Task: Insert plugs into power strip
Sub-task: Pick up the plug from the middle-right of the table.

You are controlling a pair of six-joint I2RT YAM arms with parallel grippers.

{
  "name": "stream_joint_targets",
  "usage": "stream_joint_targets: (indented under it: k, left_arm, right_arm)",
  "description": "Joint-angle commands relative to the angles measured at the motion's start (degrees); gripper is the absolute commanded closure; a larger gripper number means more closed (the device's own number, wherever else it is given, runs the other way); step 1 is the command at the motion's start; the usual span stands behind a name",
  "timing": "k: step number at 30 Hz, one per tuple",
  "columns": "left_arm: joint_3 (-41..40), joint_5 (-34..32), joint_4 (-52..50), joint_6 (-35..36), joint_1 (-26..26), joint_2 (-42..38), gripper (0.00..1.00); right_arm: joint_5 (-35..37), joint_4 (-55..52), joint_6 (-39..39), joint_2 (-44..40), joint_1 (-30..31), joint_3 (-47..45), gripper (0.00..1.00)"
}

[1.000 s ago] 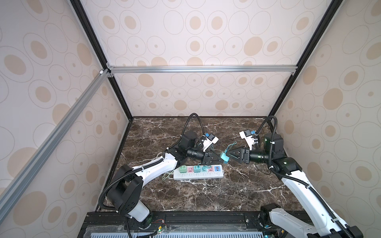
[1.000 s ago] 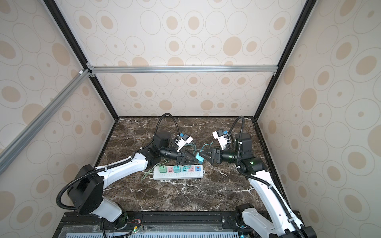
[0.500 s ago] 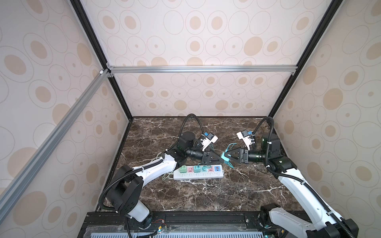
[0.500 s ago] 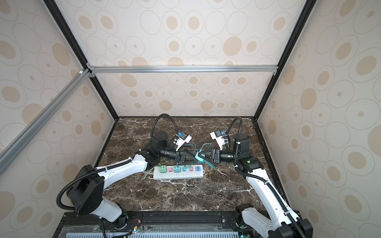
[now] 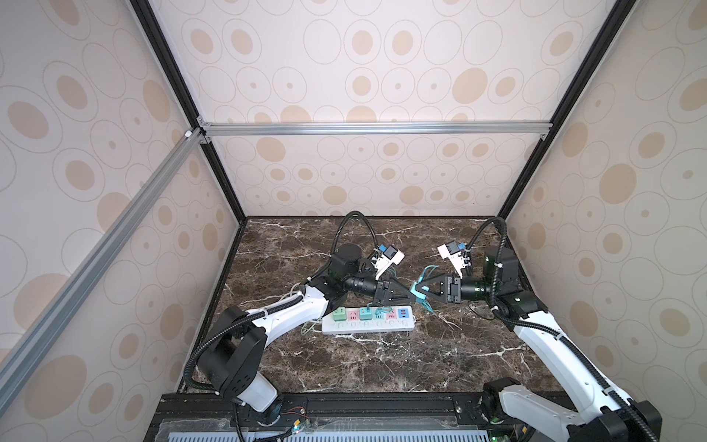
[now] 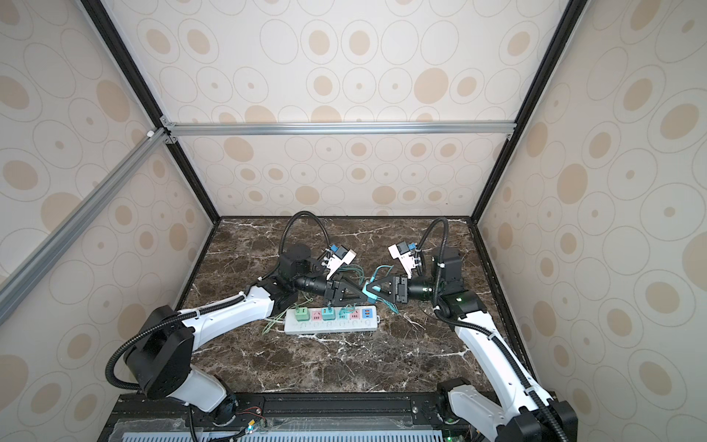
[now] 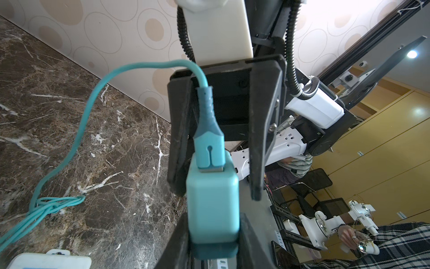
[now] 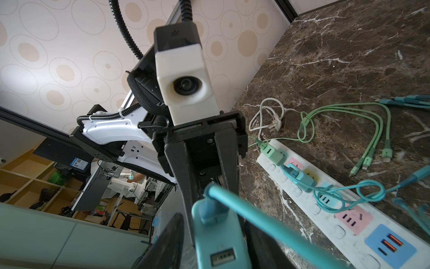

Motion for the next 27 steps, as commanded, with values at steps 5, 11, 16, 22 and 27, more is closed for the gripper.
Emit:
stream_joint_targets:
  k: [5,11,16,22,27]
  left_arm:
    - [1.62,1.09,3.05,-0.92,0.22,0.39,0.91]
    - [0.76,-1.93,0.96,-0.83,1.38,0.07,0.72]
    - [-3.6,-8.05,-4.34,1.98,5.78,-3.92,0.53]
    - [-6.26,-15.69,-18.4,7.71,15.29,-11.59,0.44]
    - [-3.25,-35.3,-36.93,13.98,20.28,-15.92,0.42]
  right_arm:
    - [-1.14,1.01,-1.52,-0.04,-0.28,-0.4,0.68]
    - [1.07,-1.52,-5.54,0.34,-0.27,0.32,0.77]
    - [5.07,-7.0,-12.79,1.12,-0.27,2.04,0.85]
    - [13.04,-9.32,-22.23,1.75,2.46,2.44,0.92]
    - [22.34,-3.5,-32.57,2.6,8.87,-1.29,1.0]
